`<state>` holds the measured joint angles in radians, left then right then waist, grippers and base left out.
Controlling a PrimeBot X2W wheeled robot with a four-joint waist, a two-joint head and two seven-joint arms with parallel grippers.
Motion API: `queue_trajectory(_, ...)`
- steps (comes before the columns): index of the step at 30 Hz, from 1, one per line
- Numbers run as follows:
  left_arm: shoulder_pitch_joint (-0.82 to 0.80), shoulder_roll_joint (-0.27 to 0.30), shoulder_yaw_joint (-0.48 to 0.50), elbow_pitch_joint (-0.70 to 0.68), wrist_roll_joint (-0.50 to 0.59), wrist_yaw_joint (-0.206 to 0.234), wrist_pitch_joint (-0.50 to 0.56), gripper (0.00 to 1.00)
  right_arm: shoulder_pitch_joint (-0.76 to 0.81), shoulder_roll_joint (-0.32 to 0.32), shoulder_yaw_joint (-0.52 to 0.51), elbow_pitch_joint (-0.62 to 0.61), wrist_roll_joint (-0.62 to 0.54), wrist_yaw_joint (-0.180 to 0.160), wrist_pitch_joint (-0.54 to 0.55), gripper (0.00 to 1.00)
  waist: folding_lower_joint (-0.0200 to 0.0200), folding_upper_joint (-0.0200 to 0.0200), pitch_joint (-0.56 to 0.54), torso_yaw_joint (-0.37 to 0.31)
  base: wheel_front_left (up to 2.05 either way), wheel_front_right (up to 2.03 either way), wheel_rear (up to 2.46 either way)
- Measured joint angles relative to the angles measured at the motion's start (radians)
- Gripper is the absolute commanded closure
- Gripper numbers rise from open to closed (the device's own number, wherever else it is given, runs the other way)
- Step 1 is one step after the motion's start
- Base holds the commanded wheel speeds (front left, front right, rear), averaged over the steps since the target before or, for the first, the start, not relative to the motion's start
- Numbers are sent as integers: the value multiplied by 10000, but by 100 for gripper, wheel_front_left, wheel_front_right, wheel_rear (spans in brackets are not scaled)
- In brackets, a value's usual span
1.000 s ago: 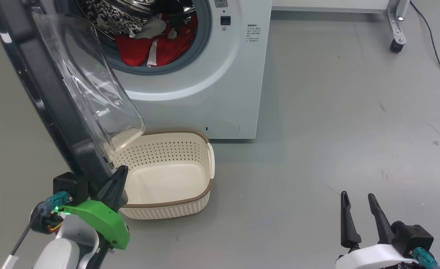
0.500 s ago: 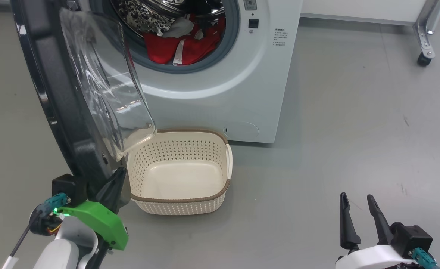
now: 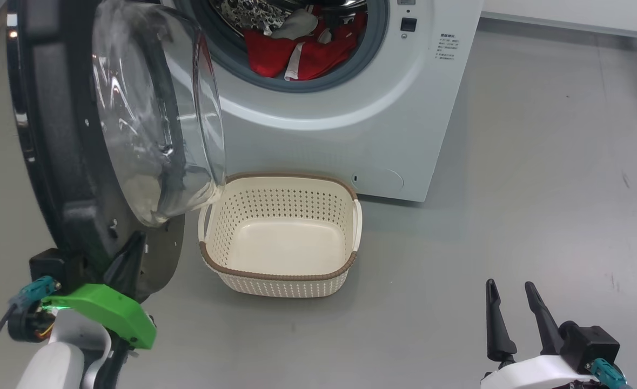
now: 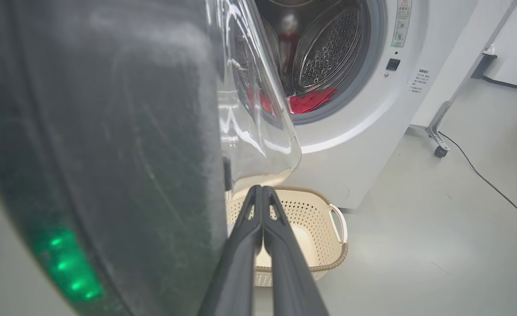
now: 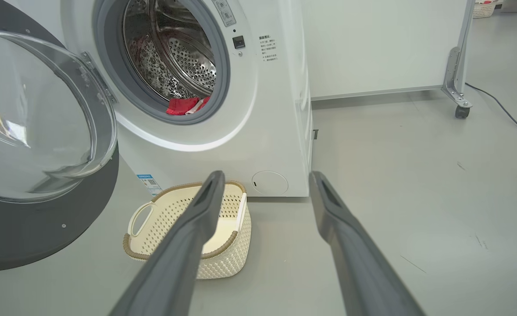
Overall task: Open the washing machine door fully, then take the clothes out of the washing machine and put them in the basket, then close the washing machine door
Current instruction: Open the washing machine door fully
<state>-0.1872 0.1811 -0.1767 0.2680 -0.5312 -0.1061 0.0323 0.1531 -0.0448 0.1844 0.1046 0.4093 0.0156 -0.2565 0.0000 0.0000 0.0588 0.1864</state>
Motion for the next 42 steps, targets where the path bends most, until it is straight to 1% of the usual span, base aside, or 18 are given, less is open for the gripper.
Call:
queue_trajectory(10,-173,454,1172,293,-629,297,-205,100,-173,4,311,8,-282,-42,0,0,0,0,572,371,0,0,0)
queue_trajectory(19,-538,959,2385,767,-1329,322,-439,100,-709,0,784,77,-650,-119,0,0,0,0,1272,590,0,0,0)
queue_trajectory(20,-591,1022,2529,836,-1400,339,-454,100,-774,-2,825,84,-679,-182,0,0,0,0,1359,600,0,0,0)
queue_trajectory(23,-717,1279,2905,1041,-1630,353,-518,100,-945,-10,961,125,-796,-192,2,0,0,0,1622,616,0,0,0)
queue_trajectory(25,-803,1409,3147,1175,-1827,353,-541,100,-1063,-12,1081,165,-897,-274,4,0,0,0,1798,612,0,0,0)
queue_trajectory(28,-964,1595,3561,1430,-2036,351,-610,100,-1263,-15,1216,176,-991,-284,23,0,0,0,2057,583,0,0,0)
queue_trajectory(29,-1006,1689,3670,1513,-2084,351,-612,100,-1333,-17,1244,178,-1018,-290,40,0,0,0,2142,568,0,0,0)
queue_trajectory(30,-1089,1921,3816,1685,-2161,341,-612,100,-1473,-25,1321,178,-1070,-401,44,0,0,0,2312,530,0,0,0)
queue_trajectory(31,-1128,2027,3885,1770,-2192,305,-612,100,-1537,-29,1367,178,-1089,-451,46,0,0,0,2399,507,0,0,0)
queue_trajectory(34,-1264,2313,4034,1983,-2284,291,-614,100,-1714,-42,1509,192,-1133,-539,46,0,0,0,2656,432,0,0,0)
queue_trajectory(42,-1874,3072,4265,2569,-2431,38,-663,100,-2185,-61,1918,234,-1131,-723,46,0,0,0,3329,202,0,0,0)
